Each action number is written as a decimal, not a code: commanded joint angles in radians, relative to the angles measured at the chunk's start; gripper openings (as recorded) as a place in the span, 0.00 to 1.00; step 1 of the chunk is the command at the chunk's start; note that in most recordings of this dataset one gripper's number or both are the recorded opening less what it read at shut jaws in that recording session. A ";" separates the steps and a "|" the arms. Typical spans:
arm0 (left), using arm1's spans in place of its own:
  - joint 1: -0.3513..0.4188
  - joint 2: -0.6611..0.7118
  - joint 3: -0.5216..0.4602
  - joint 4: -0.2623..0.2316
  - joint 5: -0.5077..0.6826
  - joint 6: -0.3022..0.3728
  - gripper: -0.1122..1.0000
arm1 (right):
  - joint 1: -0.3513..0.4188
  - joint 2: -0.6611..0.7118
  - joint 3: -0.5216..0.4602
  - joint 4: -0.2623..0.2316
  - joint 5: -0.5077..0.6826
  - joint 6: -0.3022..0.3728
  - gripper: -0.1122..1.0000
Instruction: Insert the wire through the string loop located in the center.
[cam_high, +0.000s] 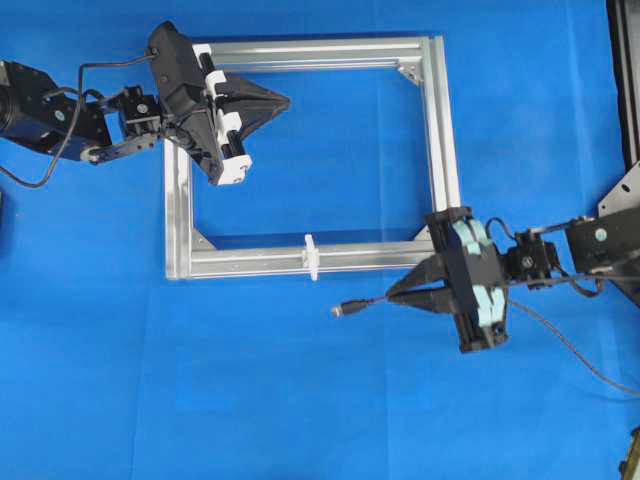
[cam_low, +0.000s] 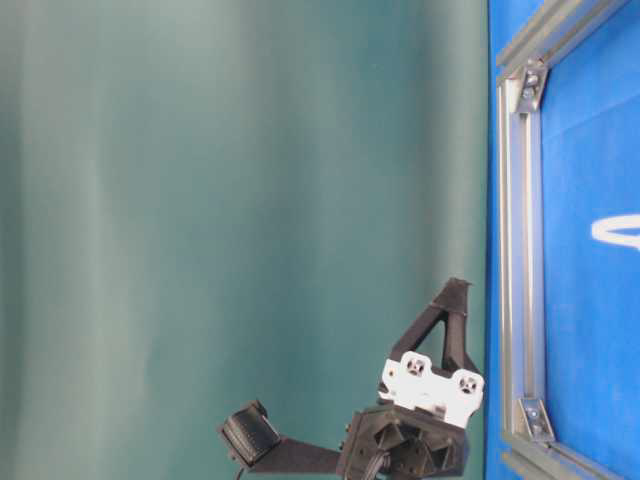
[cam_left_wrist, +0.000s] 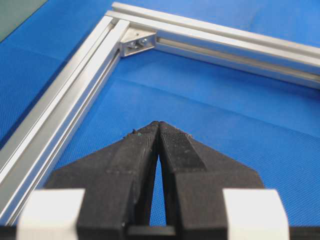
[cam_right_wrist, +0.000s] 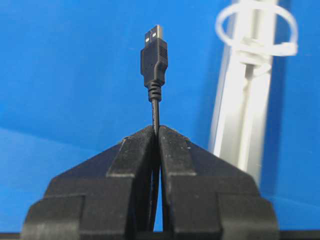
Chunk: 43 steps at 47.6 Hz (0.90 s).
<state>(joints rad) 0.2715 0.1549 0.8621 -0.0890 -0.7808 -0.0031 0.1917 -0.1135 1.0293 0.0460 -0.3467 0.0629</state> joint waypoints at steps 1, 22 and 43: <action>0.000 -0.035 -0.006 0.003 -0.011 0.000 0.10 | -0.032 -0.017 -0.008 0.006 -0.012 0.000 0.08; 0.000 -0.035 -0.006 0.002 -0.011 0.000 0.10 | -0.123 -0.018 -0.005 0.005 -0.015 0.000 0.08; 0.000 -0.035 -0.006 0.002 -0.012 0.000 0.10 | -0.121 -0.012 -0.006 0.005 -0.017 0.000 0.08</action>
<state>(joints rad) 0.2715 0.1549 0.8621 -0.0890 -0.7823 -0.0031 0.0721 -0.1135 1.0308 0.0476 -0.3528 0.0629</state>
